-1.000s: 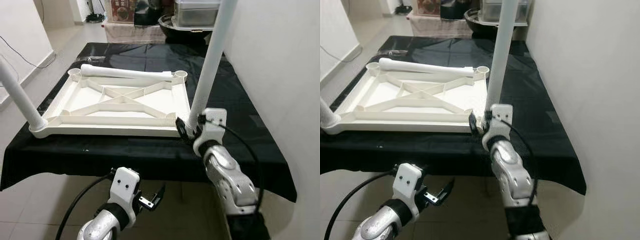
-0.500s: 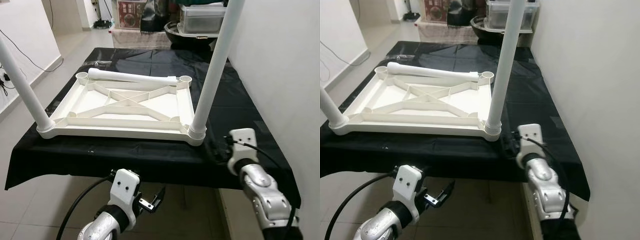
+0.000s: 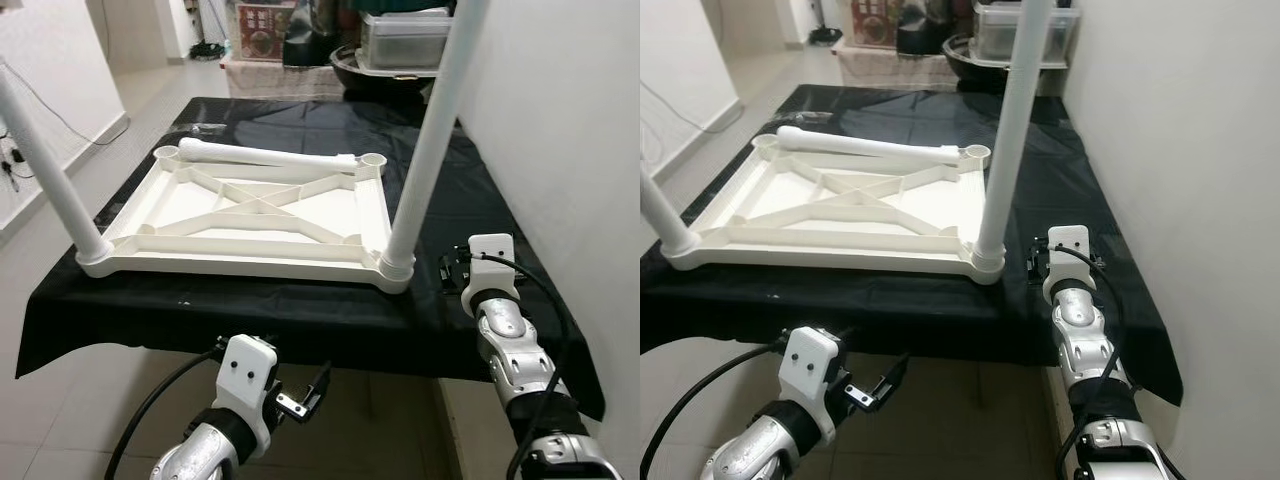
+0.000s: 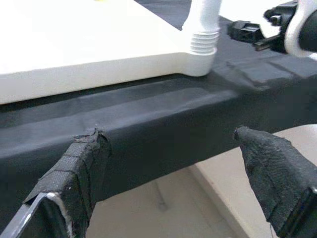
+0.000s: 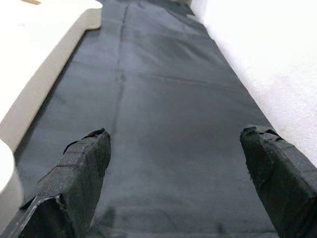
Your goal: Building children table
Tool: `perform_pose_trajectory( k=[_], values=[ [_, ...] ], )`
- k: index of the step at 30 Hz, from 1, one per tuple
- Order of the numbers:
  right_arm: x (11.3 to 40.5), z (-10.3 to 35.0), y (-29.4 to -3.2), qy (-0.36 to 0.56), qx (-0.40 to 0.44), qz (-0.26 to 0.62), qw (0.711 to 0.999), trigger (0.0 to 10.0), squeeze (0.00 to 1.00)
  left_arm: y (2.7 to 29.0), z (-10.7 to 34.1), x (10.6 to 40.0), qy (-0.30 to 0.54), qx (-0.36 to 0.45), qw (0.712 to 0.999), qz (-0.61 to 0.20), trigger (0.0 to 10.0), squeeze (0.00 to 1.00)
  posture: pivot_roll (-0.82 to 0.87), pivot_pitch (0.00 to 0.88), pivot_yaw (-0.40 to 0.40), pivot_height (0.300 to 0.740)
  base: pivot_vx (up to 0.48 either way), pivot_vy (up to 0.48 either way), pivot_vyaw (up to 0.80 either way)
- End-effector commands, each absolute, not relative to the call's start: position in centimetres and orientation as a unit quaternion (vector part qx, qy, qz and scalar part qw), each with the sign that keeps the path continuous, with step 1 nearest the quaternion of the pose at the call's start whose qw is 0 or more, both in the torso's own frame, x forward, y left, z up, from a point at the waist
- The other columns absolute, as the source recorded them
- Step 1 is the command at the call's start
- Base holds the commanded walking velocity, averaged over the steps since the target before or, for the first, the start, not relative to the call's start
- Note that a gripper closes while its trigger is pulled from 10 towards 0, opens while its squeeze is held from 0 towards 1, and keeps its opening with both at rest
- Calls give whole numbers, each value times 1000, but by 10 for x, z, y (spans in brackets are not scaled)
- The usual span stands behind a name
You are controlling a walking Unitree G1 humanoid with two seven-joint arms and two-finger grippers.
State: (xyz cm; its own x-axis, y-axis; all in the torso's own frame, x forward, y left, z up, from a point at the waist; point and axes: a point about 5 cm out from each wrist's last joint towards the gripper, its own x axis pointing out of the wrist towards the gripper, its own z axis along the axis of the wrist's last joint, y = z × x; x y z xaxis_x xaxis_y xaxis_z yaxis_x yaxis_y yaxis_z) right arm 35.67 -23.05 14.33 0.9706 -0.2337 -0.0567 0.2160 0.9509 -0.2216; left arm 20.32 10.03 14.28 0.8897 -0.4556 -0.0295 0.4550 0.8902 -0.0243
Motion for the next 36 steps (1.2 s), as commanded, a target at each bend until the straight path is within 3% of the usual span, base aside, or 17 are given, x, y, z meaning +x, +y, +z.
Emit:
perform_pose_trajectory(
  k=[1, 8, 17, 24, 36],
  values=[
    [356, 141, -234, 44, -105, -124, 986, 10000, 0, 101, 142, 202, 21, -2, 973, -231, 10000, 0, 89, 140, -46, 740, 0, 0, 0],
    [332, 127, -253, 48, -123, -180, 975, 10000, 0, 101, 134, 204, 29, 10, 975, -222, 10000, 0, 76, 107, -45, 740, 0, 0, 0],
    [324, 113, -238, 66, -88, -121, 987, 10000, 0, 104, 130, 210, 37, 16, 976, -213, 10000, 0, 68, 84, -38, 740, 0, 0, 0],
    [342, 121, -226, 43, -91, -122, 987, 10000, 0, 103, 133, 210, 31, 13, 976, -214, 10000, 0, 77, 98, -34, 740, 0, 0, 0],
    [366, 147, -223, 14, -97, -120, 988, 10000, 0, 104, 158, 199, -2, -2, 980, -197, 10000, 0, 100, 209, -45, 740, 0, 0, 0]
  ],
)
